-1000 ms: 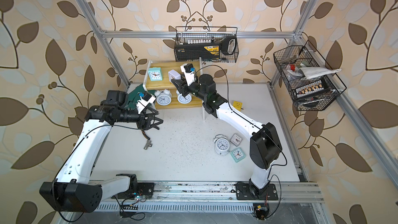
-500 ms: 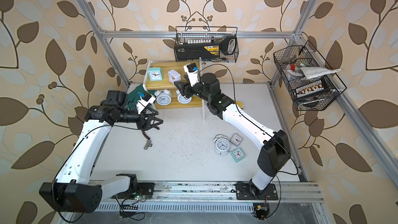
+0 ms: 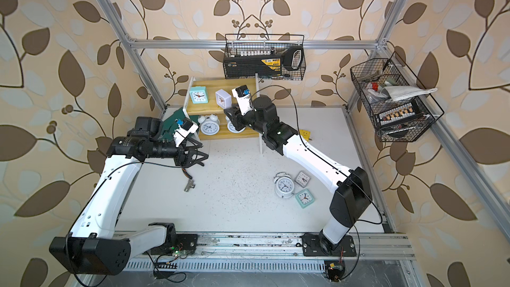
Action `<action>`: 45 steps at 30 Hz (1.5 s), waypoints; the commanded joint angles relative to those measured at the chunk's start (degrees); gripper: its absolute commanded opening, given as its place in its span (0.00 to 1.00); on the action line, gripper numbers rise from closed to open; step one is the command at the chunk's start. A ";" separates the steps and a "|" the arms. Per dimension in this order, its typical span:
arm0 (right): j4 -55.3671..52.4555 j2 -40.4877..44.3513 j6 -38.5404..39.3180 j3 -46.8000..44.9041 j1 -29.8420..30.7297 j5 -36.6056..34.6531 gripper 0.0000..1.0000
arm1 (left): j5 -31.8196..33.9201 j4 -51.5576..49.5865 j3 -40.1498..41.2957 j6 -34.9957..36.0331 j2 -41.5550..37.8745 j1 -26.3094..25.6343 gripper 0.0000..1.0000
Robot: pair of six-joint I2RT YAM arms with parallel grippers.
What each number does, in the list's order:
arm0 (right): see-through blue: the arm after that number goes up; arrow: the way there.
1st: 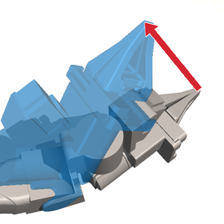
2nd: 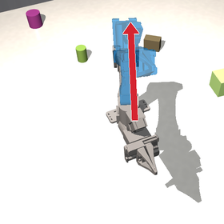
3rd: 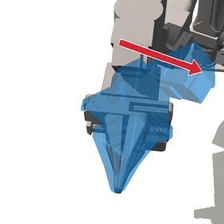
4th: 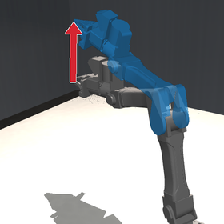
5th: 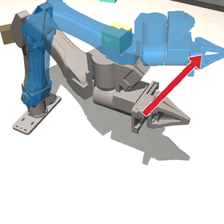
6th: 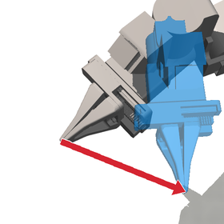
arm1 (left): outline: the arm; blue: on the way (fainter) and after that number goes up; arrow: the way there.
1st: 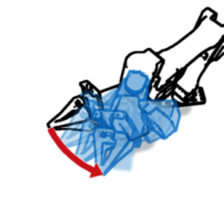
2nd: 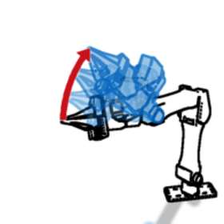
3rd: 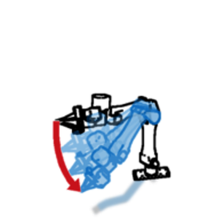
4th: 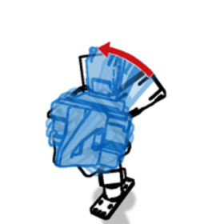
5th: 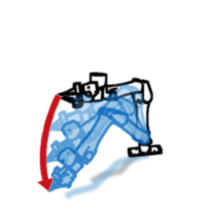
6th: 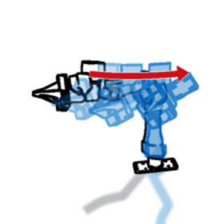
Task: Place the alarm clocks on the shelf by style
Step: Place the alarm on the shelf.
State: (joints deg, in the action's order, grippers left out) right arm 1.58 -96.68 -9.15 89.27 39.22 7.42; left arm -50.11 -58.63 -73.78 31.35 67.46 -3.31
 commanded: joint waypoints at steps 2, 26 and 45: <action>-1.41 -2.88 0.26 3.13 0.15 -1.20 0.38 | -2.04 -0.52 0.26 0.35 -1.24 0.62 0.79; -5.36 -10.14 1.16 13.27 -0.90 -3.73 0.23 | -1.92 -0.78 0.29 0.64 -1.02 0.67 0.79; -8.89 -15.31 0.80 21.39 -1.59 1.08 0.17 | -2.07 -0.87 0.31 0.81 -0.40 0.76 0.79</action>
State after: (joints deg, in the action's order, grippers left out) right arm -5.45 -110.24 -8.05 108.79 37.58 6.74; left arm -50.11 -58.87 -73.78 31.42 67.46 -3.31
